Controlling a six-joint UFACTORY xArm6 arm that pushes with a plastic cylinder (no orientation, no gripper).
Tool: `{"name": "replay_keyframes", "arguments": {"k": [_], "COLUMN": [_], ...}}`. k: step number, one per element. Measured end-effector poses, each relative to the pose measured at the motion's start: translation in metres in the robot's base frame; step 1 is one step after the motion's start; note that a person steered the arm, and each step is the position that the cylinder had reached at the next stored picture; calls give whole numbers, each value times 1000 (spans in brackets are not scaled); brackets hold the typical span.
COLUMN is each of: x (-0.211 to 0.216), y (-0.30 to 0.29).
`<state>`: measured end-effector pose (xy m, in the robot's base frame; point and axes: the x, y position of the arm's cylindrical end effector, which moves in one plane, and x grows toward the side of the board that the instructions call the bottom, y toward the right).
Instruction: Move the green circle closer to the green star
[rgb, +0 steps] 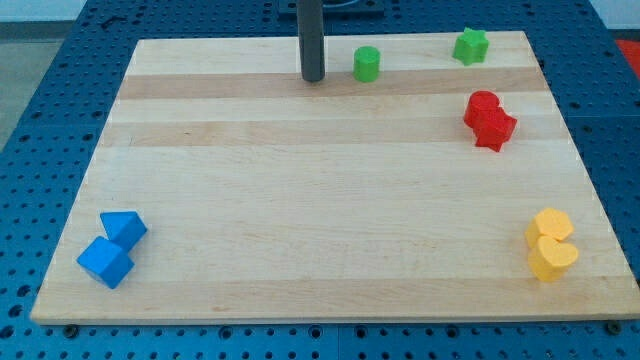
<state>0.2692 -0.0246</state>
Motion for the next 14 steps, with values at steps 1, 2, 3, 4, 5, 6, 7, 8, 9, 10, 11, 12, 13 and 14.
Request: {"name": "replay_keyframes", "arguments": {"k": [1, 2, 3, 4, 5, 6, 7, 8, 9, 10, 11, 12, 13, 14], "x": [-10, -11, -11, -7, -7, -7, 0, 24, 24, 7, 3, 3, 4, -7], "y": [24, 59, 64, 62, 70, 93, 90, 88, 100, 127, 137, 133, 100, 92]}}
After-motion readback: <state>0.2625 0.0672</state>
